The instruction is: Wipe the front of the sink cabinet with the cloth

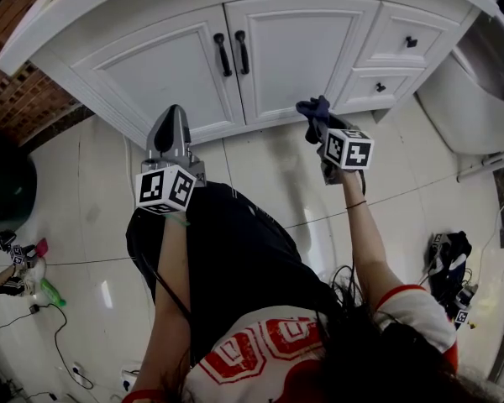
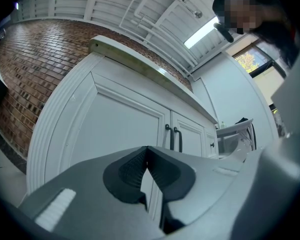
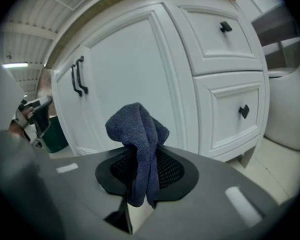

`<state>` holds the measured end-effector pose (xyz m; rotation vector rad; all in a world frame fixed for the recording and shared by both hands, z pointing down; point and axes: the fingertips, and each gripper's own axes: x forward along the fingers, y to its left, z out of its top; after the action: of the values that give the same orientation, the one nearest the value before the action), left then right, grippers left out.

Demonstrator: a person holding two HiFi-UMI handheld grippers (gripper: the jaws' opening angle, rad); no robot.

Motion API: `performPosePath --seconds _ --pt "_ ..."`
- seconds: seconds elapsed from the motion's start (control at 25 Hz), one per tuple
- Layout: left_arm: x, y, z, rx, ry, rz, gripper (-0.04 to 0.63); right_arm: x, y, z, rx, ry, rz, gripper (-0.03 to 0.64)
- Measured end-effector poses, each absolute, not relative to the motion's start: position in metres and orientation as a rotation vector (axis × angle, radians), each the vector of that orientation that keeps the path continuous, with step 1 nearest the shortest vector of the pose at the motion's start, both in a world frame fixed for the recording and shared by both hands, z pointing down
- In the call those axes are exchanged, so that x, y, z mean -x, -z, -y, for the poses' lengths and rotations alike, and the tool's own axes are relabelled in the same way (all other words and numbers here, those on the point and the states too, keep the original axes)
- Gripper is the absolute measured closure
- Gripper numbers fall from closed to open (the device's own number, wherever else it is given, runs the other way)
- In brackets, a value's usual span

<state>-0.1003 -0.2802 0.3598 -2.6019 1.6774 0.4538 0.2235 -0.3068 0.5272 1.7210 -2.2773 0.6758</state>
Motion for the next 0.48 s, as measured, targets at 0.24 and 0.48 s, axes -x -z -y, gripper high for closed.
performPosePath --seconds 0.24,0.48 --pt "0.098 -0.357 0.279 2.593 -0.443 -1.652 0.595 -0.154 -0.455 0.278 -1.705 -0.529 2.507 0.535" --pt "0.085 -0.350 0.271 2.574 -0.405 -1.567 0.595 -0.109 -0.409 0.255 -1.674 -0.403 2.644 0.535"
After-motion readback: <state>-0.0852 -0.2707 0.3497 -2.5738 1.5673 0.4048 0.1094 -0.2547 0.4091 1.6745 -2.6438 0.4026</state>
